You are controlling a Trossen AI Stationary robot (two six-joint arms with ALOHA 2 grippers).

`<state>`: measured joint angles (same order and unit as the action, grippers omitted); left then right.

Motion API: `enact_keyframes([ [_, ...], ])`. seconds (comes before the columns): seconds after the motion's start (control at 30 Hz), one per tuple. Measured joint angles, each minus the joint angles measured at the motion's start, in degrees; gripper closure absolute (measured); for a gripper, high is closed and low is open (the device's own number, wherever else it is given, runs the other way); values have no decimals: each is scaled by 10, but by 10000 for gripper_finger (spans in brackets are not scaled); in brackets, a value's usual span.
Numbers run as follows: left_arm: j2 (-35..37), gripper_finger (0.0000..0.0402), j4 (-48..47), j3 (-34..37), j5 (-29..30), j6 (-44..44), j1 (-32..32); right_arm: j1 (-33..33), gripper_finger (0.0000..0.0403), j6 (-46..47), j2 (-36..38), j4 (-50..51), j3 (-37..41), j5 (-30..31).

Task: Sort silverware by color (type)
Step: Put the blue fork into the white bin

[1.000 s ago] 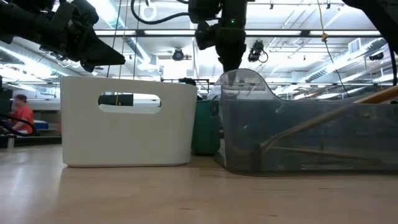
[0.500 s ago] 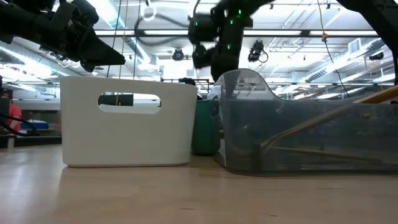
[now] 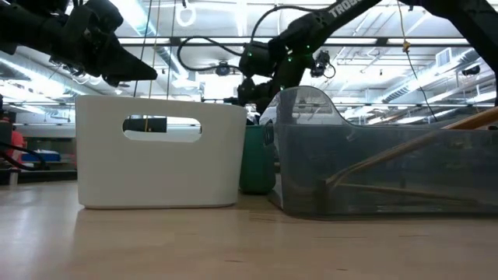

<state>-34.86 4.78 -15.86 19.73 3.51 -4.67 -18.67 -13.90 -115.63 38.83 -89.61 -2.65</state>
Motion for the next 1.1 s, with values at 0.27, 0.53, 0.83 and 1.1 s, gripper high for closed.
enact_keyframes([
  [0.27, 0, 331, 2, 0, 32, -74, 0, -10, 251, -19, -4, -6, 1, -32],
  [0.53, 0, 331, 37, 0, 112, -151, 9, -5, 251, -15, -17, -27, 2, -34],
  [0.83, 0, 331, 30, -1, 112, -147, 40, 1, 251, 18, -33, -20, 20, -28],
  [1.1, 0, 331, 25, -1, 110, -148, 46, 5, 251, 29, -33, -39, 72, -6],
])
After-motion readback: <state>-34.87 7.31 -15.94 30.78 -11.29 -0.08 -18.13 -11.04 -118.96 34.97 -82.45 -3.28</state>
